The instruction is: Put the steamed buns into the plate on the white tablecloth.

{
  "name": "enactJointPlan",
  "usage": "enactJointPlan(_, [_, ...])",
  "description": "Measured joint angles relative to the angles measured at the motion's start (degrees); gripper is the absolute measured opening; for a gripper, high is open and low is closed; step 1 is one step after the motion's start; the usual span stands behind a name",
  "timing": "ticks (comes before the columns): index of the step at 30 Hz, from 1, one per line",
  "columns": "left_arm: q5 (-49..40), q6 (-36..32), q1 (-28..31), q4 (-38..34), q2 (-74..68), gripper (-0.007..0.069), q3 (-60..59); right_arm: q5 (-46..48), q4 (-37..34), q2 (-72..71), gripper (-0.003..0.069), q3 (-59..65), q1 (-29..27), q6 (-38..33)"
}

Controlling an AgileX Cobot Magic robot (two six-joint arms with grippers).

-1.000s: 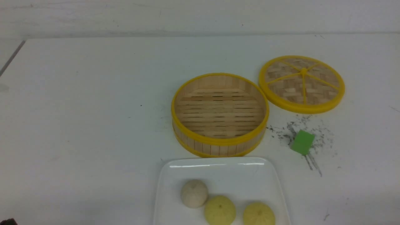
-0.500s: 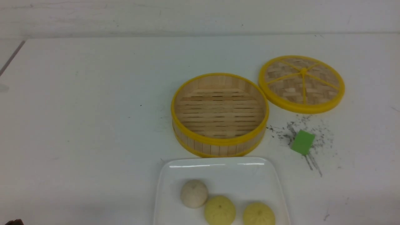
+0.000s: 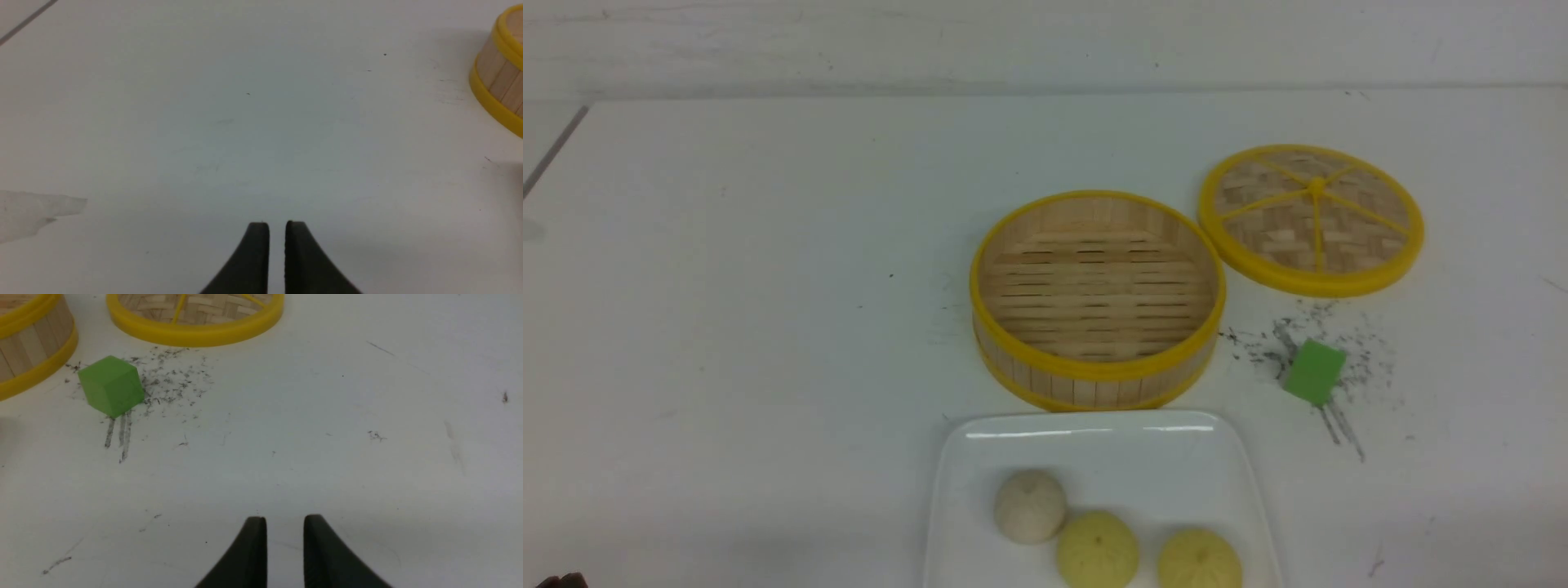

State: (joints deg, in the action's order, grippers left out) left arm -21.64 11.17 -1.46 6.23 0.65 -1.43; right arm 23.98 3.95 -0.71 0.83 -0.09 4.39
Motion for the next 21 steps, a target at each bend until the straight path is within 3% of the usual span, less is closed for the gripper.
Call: enactJointPlan(21, [0.0, -0.1, 0.0, 0.0, 0.0, 0.011, 0.0, 0.0, 0.0, 0.0, 0.0183, 0.0, 0.0, 0.0])
